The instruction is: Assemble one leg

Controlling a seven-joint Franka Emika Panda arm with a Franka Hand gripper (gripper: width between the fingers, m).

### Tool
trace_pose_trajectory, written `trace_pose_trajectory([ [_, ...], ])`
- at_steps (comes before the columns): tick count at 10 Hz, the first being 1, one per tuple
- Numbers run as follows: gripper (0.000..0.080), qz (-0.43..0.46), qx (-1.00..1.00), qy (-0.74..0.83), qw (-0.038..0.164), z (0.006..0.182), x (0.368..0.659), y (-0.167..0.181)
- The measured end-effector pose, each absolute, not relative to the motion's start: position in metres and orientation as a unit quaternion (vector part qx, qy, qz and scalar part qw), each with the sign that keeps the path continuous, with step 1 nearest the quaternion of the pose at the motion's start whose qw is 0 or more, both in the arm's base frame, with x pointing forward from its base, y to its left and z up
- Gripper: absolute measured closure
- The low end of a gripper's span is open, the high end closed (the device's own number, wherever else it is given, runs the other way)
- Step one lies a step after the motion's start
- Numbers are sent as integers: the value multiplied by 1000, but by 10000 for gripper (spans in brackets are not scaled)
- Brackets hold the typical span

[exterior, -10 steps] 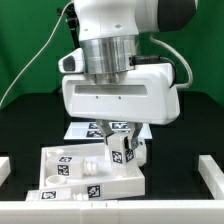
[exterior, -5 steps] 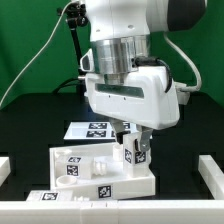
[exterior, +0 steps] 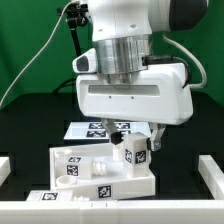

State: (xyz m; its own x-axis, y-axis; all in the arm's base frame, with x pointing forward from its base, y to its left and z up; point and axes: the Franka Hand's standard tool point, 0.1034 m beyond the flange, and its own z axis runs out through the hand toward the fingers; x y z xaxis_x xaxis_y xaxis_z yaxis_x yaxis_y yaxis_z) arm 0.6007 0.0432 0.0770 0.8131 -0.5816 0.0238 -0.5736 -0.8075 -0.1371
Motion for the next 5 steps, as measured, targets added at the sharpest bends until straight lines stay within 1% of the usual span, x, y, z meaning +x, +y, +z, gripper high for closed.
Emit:
trace_pose_trajectory([
  [2, 150, -37, -971, 230, 59, 77, 601, 43],
  [4, 150, -48, -993, 102, 45, 77, 602, 42],
  [5, 150, -50, -996, 67, 43, 78, 602, 44],
])
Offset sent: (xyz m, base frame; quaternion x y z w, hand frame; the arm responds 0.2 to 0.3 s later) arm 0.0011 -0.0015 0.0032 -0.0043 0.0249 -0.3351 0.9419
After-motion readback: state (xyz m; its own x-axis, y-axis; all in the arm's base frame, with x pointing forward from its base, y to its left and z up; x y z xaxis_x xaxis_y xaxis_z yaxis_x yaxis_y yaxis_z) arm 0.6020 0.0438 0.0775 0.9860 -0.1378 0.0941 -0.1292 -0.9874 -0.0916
